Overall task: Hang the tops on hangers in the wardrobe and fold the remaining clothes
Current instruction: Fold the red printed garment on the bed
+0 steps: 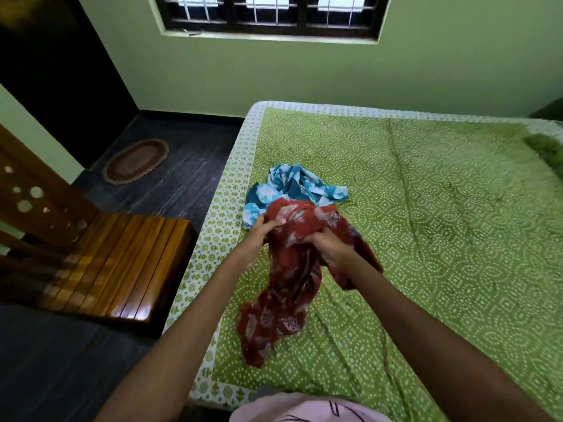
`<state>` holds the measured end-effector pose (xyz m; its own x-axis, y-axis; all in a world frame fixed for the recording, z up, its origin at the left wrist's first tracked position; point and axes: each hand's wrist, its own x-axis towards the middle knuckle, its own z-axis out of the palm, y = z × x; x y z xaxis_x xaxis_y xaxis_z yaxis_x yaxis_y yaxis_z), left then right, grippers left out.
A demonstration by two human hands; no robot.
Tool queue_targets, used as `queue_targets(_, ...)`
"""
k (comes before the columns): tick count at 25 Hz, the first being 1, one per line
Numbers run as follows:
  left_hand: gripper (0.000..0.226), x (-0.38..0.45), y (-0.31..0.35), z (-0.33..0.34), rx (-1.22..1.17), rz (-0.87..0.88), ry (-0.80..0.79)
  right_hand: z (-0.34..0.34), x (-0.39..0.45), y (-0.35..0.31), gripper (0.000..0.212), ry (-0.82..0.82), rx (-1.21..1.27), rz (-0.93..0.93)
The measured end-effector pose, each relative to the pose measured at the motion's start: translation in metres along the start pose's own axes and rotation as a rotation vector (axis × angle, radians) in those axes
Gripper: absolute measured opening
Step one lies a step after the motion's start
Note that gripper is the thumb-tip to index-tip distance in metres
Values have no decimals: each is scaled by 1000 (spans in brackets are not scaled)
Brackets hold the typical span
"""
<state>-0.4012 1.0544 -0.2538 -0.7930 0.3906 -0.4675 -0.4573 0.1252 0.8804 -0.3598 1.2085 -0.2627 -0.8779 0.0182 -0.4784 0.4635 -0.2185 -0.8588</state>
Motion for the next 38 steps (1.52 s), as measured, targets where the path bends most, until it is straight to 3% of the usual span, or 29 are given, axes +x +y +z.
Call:
queue_targets(1, 68, 7, 2, 0, -67, 13, 6, 9, -3, -4, 34, -17, -79, -47)
queue_targets(3, 56, 12, 12, 5, -43, 22, 50, 19, -7, -15, 27, -9, -87, -91)
queue_targets(5, 35, 15, 24, 5, -141, 80, 228, 14, -1, -28, 30, 52, 64, -77)
queue_targets(9, 35, 31, 30, -26, -426, 57, 493, -13, -3, -63, 27, 84, 291, -153)
queue_targets(10, 39, 39, 27, -35, -398, 3, 528, -17, -6, -73, 26, 54, 319, -189)
queue_targets(13, 67, 43, 25, -42, -10, -126, 562, -16, -18, -98, 22, -22, 309, -171)
queue_targets(14, 61, 37, 33, -33, 78, -35, 544, -12, -20, -106, 20, -49, 266, -151)
queue_targets(16, 24, 22, 54, -12, 57, 221, 311, -4, -21, -119, 18, -81, 200, -133)
queue_targets(18, 16, 4, 69, 13, 23, 420, 97, 5, -19, -133, 21, -81, 212, -156)
queue_targets(19, 26, 3, 68, 20, 96, 525, 115, 10, -19, -141, 24, -69, 237, -174)
queue_targets(21, 49, 6, 54, 32, 378, 687, 396, 18, -19, -157, 32, -31, 303, -208)
queue_targets(22, 50, 10, 41, 35, 434, 697, 517, 19, -19, -165, 35, -21, 343, -218)
queue_targets(24, 31, 9, 29, 41, 322, 613, 570, 17, -16, -179, 39, -36, 451, -235)
queue_targets(26, 17, 10, 27, 43, 68, 451, 406, 12, -14, -186, 34, -78, 558, -261)
queue_targets(29, 40, 9, 46, 43, -289, 261, 262, 7, -3, -165, 23, -2, 519, -237)
queue_targets(31, 47, 9, 60, 39, -518, 140, 144, 5, 1, -132, 26, 65, 394, -95)
queue_targets(33, 46, 3, 68, 38, -565, 58, -3, 6, 0, -101, 31, 7, 274, 42)
queue_targets(35, 39, -7, 67, 43, -445, 40, -68, 6, 6, -77, 29, 1, 175, 54)
queue_targets(38, 37, -10, 63, 39, -278, 42, 34, -3, 14, -60, 16, 240, 94, -43)
